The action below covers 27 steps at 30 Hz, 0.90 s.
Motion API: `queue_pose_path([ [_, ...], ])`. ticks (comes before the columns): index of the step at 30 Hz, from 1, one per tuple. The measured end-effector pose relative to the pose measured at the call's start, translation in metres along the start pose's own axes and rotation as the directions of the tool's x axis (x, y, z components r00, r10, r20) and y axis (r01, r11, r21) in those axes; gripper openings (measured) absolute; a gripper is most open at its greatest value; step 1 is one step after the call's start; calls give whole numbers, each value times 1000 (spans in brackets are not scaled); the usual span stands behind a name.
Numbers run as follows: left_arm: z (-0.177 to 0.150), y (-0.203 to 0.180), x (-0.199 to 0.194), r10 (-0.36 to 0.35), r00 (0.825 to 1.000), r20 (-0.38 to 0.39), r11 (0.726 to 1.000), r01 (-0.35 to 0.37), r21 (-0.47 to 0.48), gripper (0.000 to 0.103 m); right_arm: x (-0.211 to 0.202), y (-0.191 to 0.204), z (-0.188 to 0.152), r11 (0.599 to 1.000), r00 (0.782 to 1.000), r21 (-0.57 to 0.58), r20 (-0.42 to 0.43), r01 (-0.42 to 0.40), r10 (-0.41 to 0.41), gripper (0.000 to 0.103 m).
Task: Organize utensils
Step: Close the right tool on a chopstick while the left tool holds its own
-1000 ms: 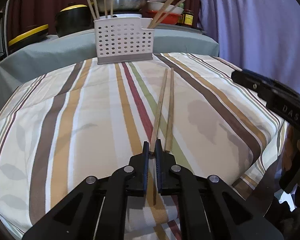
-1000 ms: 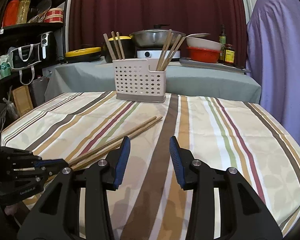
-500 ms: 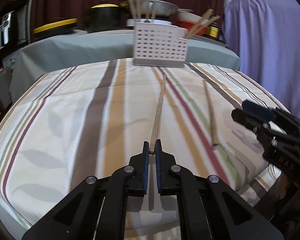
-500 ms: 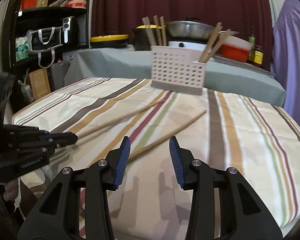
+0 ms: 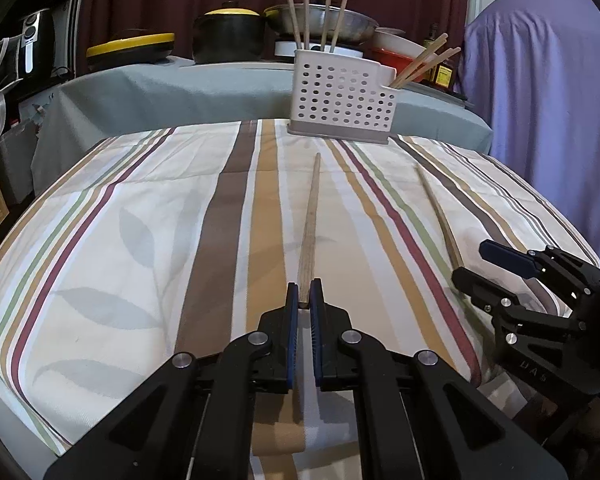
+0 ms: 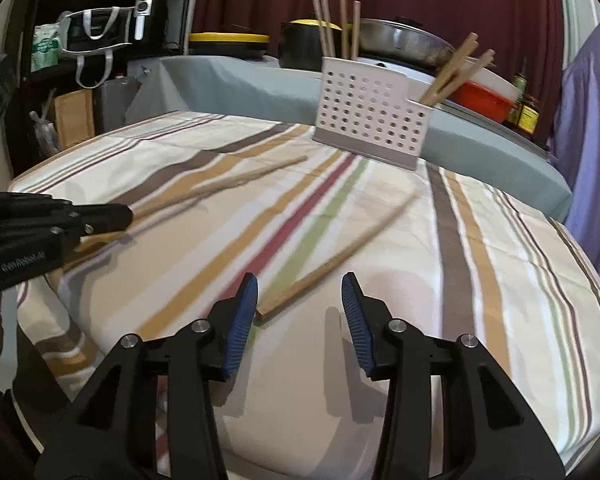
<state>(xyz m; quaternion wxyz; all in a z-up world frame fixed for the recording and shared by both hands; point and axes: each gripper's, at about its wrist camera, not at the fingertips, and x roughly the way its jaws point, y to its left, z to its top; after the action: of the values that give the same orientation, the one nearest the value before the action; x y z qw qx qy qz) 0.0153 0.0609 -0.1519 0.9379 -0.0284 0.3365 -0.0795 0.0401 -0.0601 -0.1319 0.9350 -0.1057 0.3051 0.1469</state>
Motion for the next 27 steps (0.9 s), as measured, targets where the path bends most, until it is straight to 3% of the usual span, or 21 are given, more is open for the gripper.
queue_pose_path([
  [6, 0, -5, 1, 0, 1000, -4, 1000, 1, 6, 6, -5, -22, -8, 999, 999, 37, -20, 39, -38, 41],
  [10, 1, -9, 2, 3, 1000, -6, 1000, -2, 12, 6, -7, -36, -11, 997, 999, 72, -29, 39, -37, 30],
  [14, 1, -13, 3, 4, 1000, -4, 1000, -4, 22, 6, -8, -40, -13, 996, 999, 90, -24, 27, -25, 27],
  [23, 0, -18, 7, 11, 1000, -5, 1000, -11, 25, 6, -4, -46, -17, 992, 999, 124, -44, -3, 9, 7],
  [27, -1, -18, 8, 11, 1000, -8, 1000, -11, 20, 6, -5, -47, -17, 991, 999, 136, -39, -10, 15, 6],
])
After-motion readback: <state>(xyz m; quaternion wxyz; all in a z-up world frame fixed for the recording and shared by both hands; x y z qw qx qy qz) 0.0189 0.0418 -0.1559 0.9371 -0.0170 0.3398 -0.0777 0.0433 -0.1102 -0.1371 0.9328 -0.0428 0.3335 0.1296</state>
